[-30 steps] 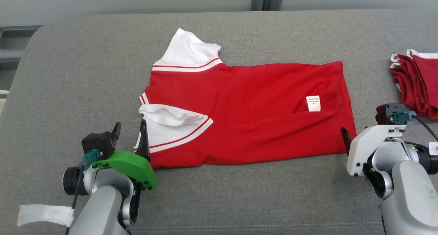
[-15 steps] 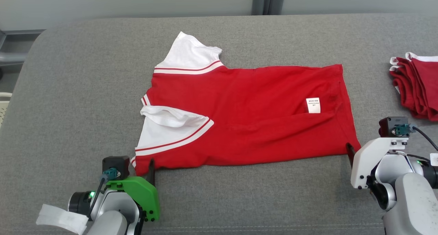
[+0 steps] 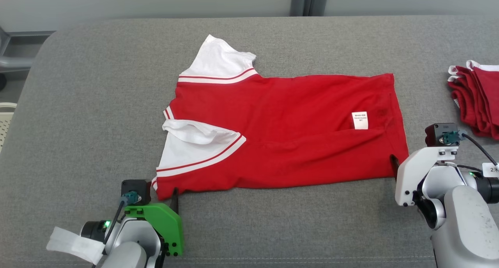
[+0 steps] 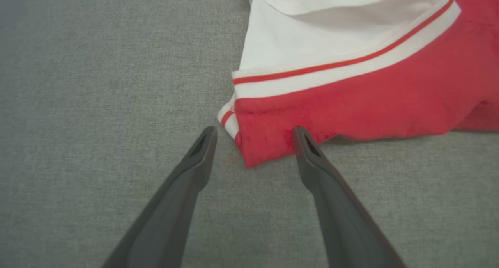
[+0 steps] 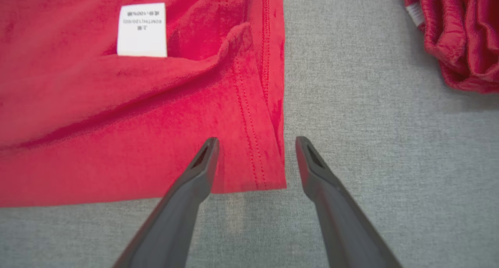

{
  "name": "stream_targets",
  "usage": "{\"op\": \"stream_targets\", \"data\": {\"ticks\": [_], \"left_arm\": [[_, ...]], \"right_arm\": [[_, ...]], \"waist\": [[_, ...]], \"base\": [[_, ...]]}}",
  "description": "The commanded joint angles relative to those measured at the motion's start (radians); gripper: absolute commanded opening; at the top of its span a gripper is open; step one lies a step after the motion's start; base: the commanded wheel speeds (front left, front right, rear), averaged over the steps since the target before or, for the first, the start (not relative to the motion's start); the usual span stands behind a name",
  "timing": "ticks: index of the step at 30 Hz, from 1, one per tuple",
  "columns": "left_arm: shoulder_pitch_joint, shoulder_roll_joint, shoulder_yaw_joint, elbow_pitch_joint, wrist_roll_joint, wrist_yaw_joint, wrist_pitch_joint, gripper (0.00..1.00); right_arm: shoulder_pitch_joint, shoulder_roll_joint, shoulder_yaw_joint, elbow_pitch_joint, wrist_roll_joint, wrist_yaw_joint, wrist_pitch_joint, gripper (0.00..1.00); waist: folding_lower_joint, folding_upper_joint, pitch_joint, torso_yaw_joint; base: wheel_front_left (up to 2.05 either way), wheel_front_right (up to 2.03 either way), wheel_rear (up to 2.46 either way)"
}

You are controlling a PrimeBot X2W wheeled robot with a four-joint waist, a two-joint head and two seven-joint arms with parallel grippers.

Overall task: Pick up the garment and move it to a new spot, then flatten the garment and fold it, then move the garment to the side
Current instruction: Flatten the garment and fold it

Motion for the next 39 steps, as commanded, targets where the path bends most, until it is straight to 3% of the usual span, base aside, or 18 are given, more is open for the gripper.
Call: {"op": "stream_targets", "data": {"ticks": [1,3,5,11,13,15,16,17,18,19,22,26,27,28,29,30,37,39], "left_arm": [[0.014,0.007,-0.005,-0.007,0.001,0.004,0.009,1.00],[0.015,0.007,-0.009,-0.007,-0.001,0.000,0.016,0.97],[0.016,0.006,-0.013,-0.010,-0.006,0.001,0.027,0.88],[0.003,0.011,-0.015,-0.015,-0.010,0.006,0.034,0.84],[-0.007,0.011,-0.016,-0.013,-0.009,0.005,0.039,0.69],[-0.013,0.010,-0.018,-0.010,-0.010,0.004,0.044,0.38],[-0.016,0.008,-0.019,-0.007,-0.012,0.004,0.045,0.27],[-0.018,0.007,-0.021,-0.004,-0.013,0.003,0.049,0.16],[-0.021,0.005,-0.022,-0.002,-0.015,0.002,0.049,0.03],[-0.022,0.004,-0.022,0.000,-0.017,0.002,0.048,0.00],[-0.023,0.002,-0.023,0.006,-0.018,0.001,0.046,0.00],[-0.024,0.001,-0.024,0.012,-0.023,-0.004,0.035,0.00],[-0.024,0.001,-0.024,0.014,-0.025,-0.004,0.035,0.00],[-0.024,0.001,-0.024,0.015,-0.025,-0.004,0.032,0.00],[-0.025,0.001,-0.023,0.017,-0.027,-0.003,0.031,0.00],[-0.025,0.001,-0.024,0.018,-0.026,-0.002,0.030,0.00],[-0.029,0.005,-0.023,0.019,-0.034,0.004,0.026,0.00],[-0.031,0.006,-0.024,0.018,-0.035,0.005,0.028,0.00]], "right_arm": [[-0.008,-0.006,0.004,0.009,-0.004,-0.002,0.007,1.00],[-0.010,-0.007,0.004,0.012,-0.002,-0.002,0.010,1.00],[-0.016,-0.011,0.005,0.020,0.002,-0.002,0.011,1.00],[-0.052,-0.025,0.017,0.053,0.005,-0.002,0.010,1.00],[-0.067,-0.025,0.021,0.067,0.011,-0.002,0.018,1.00],[-0.077,-0.024,0.027,0.083,0.017,-0.002,0.032,1.00],[-0.082,-0.024,0.028,0.088,0.020,-0.002,0.035,0.98],[-0.083,-0.023,0.030,0.095,0.021,-0.002,0.041,0.80],[-0.083,-0.021,0.034,0.099,0.025,-0.002,0.044,0.75],[-0.081,-0.019,0.035,0.102,0.030,-0.002,0.049,0.72],[-0.072,-0.019,0.036,0.105,0.034,-0.002,0.055,0.60],[-0.055,-0.021,0.026,0.092,0.024,-0.002,0.043,0.36],[-0.053,-0.023,0.023,0.087,0.020,-0.002,0.040,0.36],[-0.050,-0.022,0.022,0.083,0.016,-0.002,0.039,0.43],[-0.046,-0.022,0.021,0.079,0.013,-0.002,0.039,0.84],[-0.044,-0.021,0.020,0.075,0.013,-0.002,0.037,1.00],[-0.043,-0.017,0.025,0.055,0.012,-0.002,0.039,1.00],[-0.046,-0.015,0.032,0.057,0.016,-0.002,0.043,0.84]], "waist": [[0.0000,0.0000,0.000,0.001],[0.0000,0.0000,0.000,0.001],[0.0000,0.0000,0.003,0.002],[0.0000,0.0000,0.023,0.000],[0.0000,0.0000,0.031,0.001],[0.0000,0.0000,0.037,0.003],[0.0000,0.0000,0.040,0.003],[0.0000,0.0000,0.044,0.005],[0.0000,0.0000,0.046,0.005],[0.0000,0.0000,0.047,0.006],[0.0000,0.0000,0.050,0.006],[0.0000,0.0000,0.048,0.005],[0.0000,0.0000,0.046,0.004],[0.0000,0.0000,0.045,0.003],[0.0000,0.0000,0.044,0.002],[0.0000,0.0000,0.042,0.001],[0.0000,0.0000,0.039,-0.007],[0.0000,0.0000,0.041,-0.008]], "base": [[0.00,0.00,0.00],[0.00,0.00,0.00],[0.00,0.00,0.00],[0.00,0.00,0.00],[0.00,0.00,0.00],[0.00,0.00,0.00],[0.00,0.00,0.00],[0.00,0.00,0.00],[0.00,0.00,0.00],[0.00,0.00,0.00],[0.00,0.00,0.00],[0.00,0.00,0.00],[0.00,0.00,0.00],[0.00,0.00,0.00],[0.00,0.00,0.00],[0.00,0.00,0.00],[0.00,0.00,0.00],[0.00,0.00,0.00]]}}
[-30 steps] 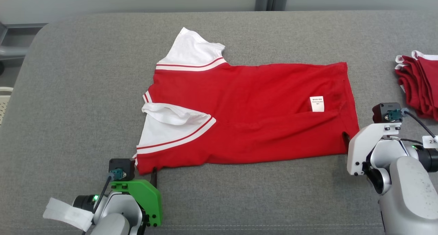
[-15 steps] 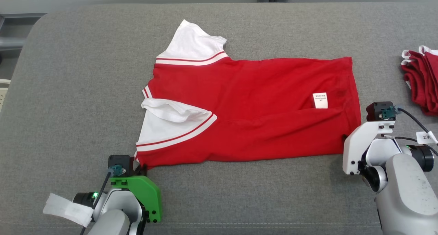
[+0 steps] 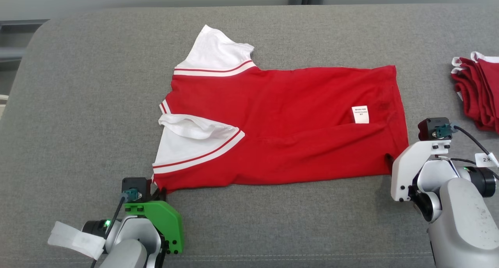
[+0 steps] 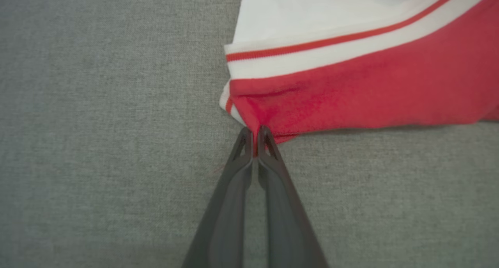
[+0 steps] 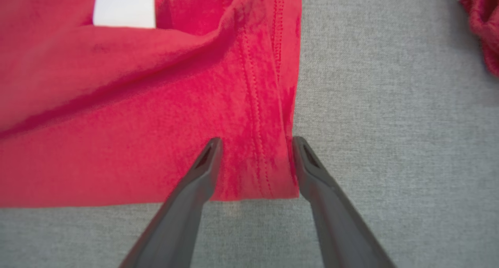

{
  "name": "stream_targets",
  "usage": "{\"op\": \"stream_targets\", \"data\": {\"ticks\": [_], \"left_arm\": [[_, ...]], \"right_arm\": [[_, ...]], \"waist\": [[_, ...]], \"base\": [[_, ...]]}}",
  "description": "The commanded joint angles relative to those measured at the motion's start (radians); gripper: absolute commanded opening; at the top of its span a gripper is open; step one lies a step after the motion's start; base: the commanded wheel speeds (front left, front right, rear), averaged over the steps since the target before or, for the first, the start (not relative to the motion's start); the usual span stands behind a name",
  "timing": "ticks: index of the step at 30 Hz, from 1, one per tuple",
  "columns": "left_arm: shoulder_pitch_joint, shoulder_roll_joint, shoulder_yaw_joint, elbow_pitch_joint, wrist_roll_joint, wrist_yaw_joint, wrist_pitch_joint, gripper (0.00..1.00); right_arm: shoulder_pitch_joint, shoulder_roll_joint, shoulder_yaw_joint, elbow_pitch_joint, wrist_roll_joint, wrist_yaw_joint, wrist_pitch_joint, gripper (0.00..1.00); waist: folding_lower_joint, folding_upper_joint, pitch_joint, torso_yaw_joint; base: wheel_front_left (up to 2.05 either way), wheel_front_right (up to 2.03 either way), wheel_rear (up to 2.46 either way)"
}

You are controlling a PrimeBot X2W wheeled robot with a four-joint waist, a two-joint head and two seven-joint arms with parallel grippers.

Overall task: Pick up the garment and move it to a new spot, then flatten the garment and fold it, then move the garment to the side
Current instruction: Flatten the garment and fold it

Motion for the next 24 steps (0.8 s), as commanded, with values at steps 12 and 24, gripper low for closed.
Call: {"op": "stream_targets", "data": {"ticks": [12,24], "left_arm": [[-0.015,0.005,-0.007,0.008,-0.013,0.009,-0.001,0.00],[0.025,0.023,-0.008,0.006,-0.026,0.017,-0.002,0.00]], "right_arm": [[0.011,-0.007,0.010,0.002,-0.005,-0.002,-0.005,0.00],[0.075,-0.010,-0.004,-0.037,0.010,-0.002,0.002,0.00]], "waist": [[0.0000,0.0000,-0.003,0.000],[0.0000,0.0000,-0.044,-0.011]], "base": [[0.00,0.00,0.00],[0.00,0.00,0.00]]}}
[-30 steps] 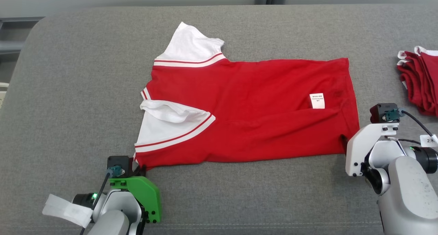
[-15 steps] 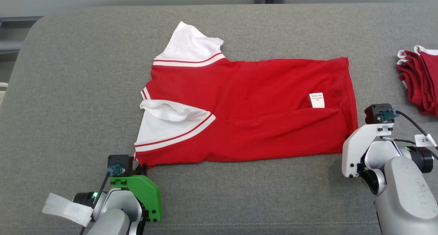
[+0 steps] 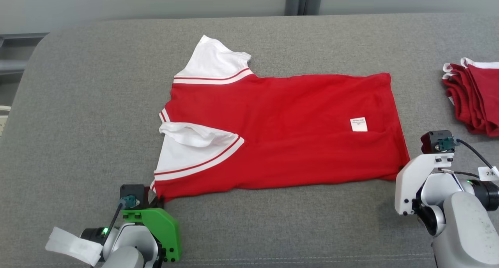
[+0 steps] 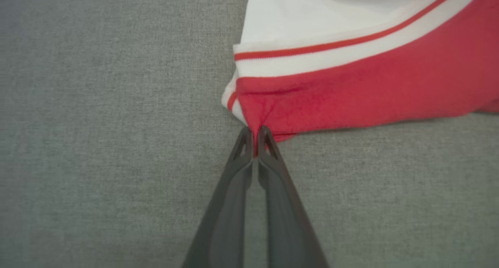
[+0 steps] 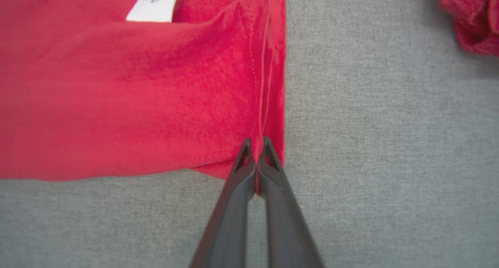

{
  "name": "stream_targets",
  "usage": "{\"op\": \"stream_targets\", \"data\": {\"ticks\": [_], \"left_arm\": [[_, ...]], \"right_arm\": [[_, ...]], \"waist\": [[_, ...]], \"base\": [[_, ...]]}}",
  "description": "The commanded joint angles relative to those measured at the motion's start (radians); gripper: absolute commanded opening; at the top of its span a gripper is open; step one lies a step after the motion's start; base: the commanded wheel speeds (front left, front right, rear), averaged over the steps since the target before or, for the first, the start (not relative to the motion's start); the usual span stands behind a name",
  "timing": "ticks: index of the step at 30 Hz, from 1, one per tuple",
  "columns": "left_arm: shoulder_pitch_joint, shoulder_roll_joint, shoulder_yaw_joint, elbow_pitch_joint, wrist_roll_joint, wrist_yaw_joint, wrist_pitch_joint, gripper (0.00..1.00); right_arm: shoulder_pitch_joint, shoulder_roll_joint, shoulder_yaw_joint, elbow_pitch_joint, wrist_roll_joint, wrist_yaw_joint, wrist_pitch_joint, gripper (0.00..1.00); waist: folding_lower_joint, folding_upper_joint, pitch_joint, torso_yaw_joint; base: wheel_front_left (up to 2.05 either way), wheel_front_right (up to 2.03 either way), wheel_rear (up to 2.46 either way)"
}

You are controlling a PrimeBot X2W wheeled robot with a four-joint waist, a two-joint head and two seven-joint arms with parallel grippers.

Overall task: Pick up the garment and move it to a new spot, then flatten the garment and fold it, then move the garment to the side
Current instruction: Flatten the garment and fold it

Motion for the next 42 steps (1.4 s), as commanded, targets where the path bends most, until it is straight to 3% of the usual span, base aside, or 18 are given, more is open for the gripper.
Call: {"op": "stream_targets", "data": {"ticks": [1,24,31,32,33,34,42], "left_arm": [[0.019,0.013,0.001,-0.005,-0.009,0.008,0.000,0.00],[0.269,0.073,-0.023,-0.171,-0.037,0.077,0.044,0.00],[0.305,0.070,-0.031,-0.179,-0.050,0.070,0.035,0.00],[0.306,0.071,-0.032,-0.178,-0.046,0.067,0.024,0.21],[0.306,0.071,-0.033,-0.176,-0.041,0.064,0.012,0.77],[0.307,0.068,-0.031,-0.171,-0.042,0.063,0.002,1.00],[0.281,0.049,-0.008,-0.149,-0.042,0.070,-0.090,1.00]], "right_arm": [[0.026,-0.005,-0.008,-0.007,0.008,-0.002,0.001,0.00],[0.266,-0.073,0.035,-0.107,0.108,-0.002,0.015,0.00],[0.302,-0.062,0.026,-0.110,0.108,-0.002,0.022,0.00],[0.308,-0.057,0.021,-0.112,0.109,-0.002,0.021,0.00],[0.315,-0.052,0.017,-0.112,0.113,-0.002,0.024,0.20],[0.321,-0.046,0.012,-0.113,0.116,-0.002,0.026,1.00],[0.350,-0.005,-0.022,-0.157,0.115,-0.002,-0.017,1.00]], "waist": [[0.0000,0.0000,-0.012,-0.001],[0.0000,0.0000,-0.137,-0.002],[0.0000,0.0000,-0.146,0.011],[0.0000,0.0000,-0.147,0.012],[0.0000,0.0000,-0.148,0.014],[0.0000,0.0000,-0.150,0.015],[0.0000,0.0000,-0.163,0.020]], "base": [[0.00,0.00,0.00],[0.00,0.00,0.00],[0.00,0.00,0.00],[0.00,0.00,0.00],[0.00,0.00,0.00],[0.00,0.00,0.00],[0.00,0.00,0.00]]}}
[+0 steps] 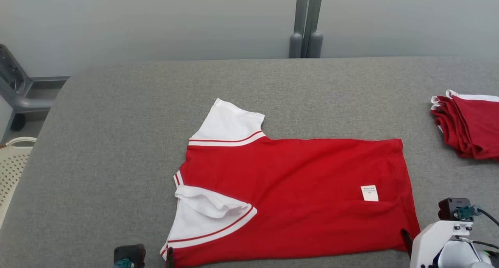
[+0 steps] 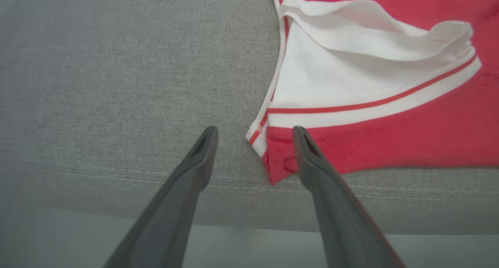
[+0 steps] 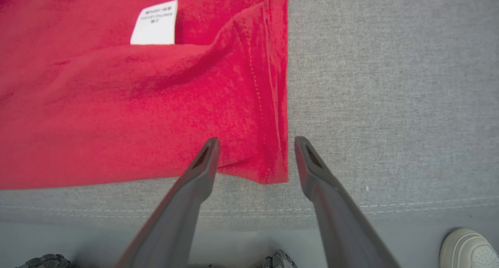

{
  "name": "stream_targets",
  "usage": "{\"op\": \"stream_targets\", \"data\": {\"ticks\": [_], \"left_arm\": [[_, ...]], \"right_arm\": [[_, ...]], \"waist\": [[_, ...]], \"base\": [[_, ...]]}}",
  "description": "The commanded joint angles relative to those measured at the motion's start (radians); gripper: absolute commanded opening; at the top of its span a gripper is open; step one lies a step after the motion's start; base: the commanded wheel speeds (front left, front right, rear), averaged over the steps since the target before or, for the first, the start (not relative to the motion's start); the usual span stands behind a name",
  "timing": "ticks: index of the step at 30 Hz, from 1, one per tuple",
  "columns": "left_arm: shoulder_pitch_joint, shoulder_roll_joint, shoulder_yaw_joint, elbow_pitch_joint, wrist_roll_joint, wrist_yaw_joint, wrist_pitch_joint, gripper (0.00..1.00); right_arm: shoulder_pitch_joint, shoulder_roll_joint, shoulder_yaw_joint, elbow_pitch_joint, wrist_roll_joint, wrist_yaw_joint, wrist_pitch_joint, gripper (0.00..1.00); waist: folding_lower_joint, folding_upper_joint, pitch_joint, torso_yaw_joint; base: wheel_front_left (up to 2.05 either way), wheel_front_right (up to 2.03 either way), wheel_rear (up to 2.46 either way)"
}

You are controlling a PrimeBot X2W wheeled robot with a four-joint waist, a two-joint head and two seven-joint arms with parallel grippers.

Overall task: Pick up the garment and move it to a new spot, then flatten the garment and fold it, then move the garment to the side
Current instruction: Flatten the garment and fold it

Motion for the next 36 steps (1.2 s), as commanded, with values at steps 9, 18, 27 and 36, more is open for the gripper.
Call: {"op": "stream_targets", "data": {"ticks": [9,18,27,36], "left_arm": [[-0.053,-0.014,0.094,-0.056,0.003,0.023,-0.223,1.00],[-0.078,-0.037,0.180,-0.104,-0.017,-0.054,-0.338,1.00],[-0.033,-0.088,0.270,-0.150,0.071,-0.201,-0.343,1.00],[0.015,-0.079,0.241,-0.031,0.181,-0.241,-0.342,1.00]], "right_arm": [[0.038,0.044,-0.053,-0.072,0.046,-0.002,-0.155,1.00],[0.018,0.050,-0.007,-0.056,0.142,-0.001,-0.377,1.00],[-0.016,0.050,0.127,-0.027,0.160,-0.001,-0.601,1.00],[0.004,0.050,0.187,0.020,0.102,-0.001,-0.717,1.00]], "waist": [[0.0000,0.0000,-0.033,0.021],[0.0000,0.0000,-0.067,0.037],[0.0000,0.0000,-0.093,0.054],[0.0000,0.0000,-0.110,0.068]], "base": [[0.00,0.00,0.00],[0.00,0.00,0.00],[0.00,0.00,0.00],[0.00,0.00,0.00]]}}
